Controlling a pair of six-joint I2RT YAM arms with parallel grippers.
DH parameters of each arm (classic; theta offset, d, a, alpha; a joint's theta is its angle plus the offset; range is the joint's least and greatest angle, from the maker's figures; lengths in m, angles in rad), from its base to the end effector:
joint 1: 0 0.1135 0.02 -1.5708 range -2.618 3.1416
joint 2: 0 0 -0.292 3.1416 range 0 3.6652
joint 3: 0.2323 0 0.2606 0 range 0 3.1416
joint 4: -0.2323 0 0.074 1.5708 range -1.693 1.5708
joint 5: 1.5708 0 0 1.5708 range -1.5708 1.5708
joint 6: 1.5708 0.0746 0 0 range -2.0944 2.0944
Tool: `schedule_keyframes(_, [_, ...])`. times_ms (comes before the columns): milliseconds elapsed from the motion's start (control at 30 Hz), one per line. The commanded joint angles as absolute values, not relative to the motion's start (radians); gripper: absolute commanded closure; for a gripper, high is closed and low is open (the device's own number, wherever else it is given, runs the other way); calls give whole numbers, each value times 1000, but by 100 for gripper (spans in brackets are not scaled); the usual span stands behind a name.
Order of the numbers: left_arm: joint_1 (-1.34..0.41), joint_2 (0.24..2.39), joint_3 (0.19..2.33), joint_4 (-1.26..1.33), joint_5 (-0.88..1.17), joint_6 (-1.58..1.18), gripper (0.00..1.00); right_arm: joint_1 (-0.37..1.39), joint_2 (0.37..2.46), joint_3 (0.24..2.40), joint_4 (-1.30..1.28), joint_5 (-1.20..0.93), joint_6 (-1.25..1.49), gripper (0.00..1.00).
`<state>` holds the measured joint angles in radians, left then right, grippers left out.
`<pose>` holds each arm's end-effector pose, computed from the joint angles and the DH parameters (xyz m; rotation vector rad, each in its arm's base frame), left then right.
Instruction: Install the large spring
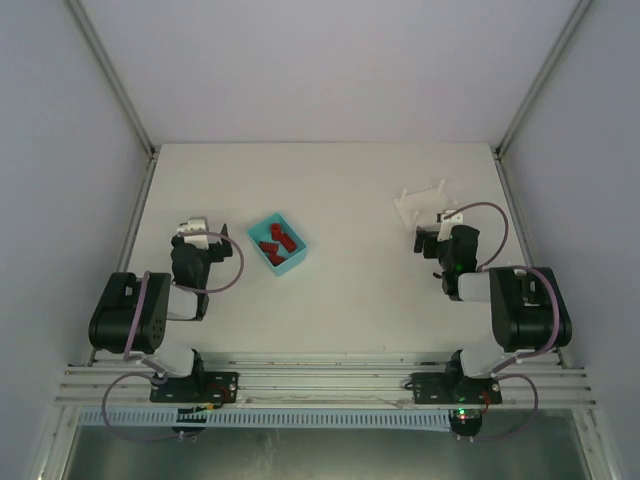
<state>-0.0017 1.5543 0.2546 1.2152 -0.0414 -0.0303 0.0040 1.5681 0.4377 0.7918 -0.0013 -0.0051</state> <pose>0.2889 0.0026 0.1647 -0.0551 1.6543 0.0099 0.3218 0.0014 0.1523 -0.0096 1.9094 0.0005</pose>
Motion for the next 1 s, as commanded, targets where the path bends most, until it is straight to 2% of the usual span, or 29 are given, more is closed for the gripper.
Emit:
schedule_keyframes(0, [3,1556,265,1252,-32,-37,1,0,1573,453,800,-5,-14,1])
schedule_keyframes(333, [0,1556,266,1250,-29,-32,1,0,1568,448,810,-5,-13,1])
schedule_keyframes(433, [0,1541,269,1236,-49,-39,1,0,1503,435,774,-27,-19,1])
schedule_keyframes(767, [0,1237,415,753,-19,-131,1,0,1093,556,265,-67,53,1])
schedule_keyframes(967, [0,1151,635,360,-38,-375,1,0,989,830,-313,47,341,1])
